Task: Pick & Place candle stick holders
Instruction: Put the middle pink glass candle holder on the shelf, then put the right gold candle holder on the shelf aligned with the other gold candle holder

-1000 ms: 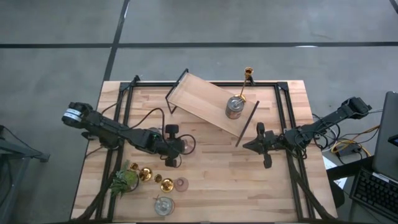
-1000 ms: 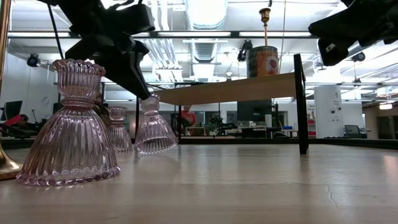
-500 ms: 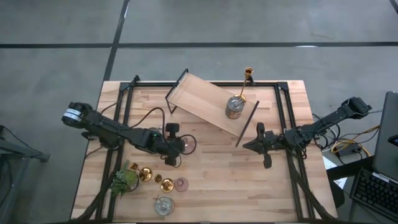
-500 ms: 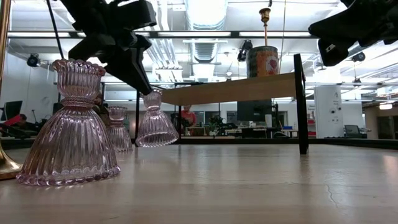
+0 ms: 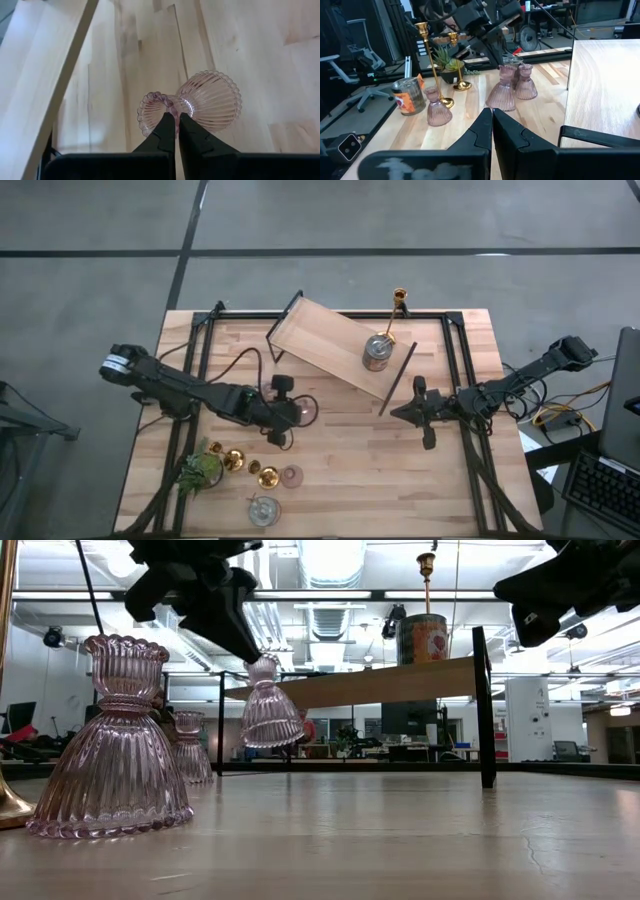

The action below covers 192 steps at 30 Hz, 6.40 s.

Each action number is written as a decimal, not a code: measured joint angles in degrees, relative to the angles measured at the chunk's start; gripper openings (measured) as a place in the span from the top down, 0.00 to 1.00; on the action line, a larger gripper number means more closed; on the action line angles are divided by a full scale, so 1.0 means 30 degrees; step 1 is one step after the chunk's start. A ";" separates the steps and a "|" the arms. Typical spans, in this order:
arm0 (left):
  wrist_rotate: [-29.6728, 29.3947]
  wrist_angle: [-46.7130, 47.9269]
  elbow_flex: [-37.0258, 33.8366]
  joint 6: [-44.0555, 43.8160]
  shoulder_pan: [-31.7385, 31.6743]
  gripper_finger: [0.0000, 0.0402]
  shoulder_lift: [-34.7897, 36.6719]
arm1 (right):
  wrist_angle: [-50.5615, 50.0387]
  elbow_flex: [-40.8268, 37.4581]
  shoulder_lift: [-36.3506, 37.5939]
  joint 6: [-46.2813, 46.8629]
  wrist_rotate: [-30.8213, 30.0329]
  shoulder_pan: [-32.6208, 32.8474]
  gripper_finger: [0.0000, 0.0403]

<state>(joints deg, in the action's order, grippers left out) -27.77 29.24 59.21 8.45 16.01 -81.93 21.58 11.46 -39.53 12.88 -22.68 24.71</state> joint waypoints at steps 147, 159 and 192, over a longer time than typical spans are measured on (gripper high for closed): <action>-0.0625 -0.2718 1.3100 1.3590 -0.4758 0.73 -0.8327 | -0.0051 -0.0253 0.0000 0.0066 -0.0471 0.0000 0.98; -0.2186 -0.1400 1.3105 1.2394 -0.4119 0.54 -0.8247 | -0.0117 -0.0255 0.0000 0.0131 -0.0452 0.0000 0.98; -0.0917 1.1649 0.3727 -0.7255 0.0300 0.56 0.4132 | 0.0015 -0.0401 0.0000 0.0634 -0.0482 0.0008 0.98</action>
<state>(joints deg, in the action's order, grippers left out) -30.52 64.19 70.39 -13.31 16.91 -69.54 21.63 10.26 -39.53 14.79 -24.12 24.73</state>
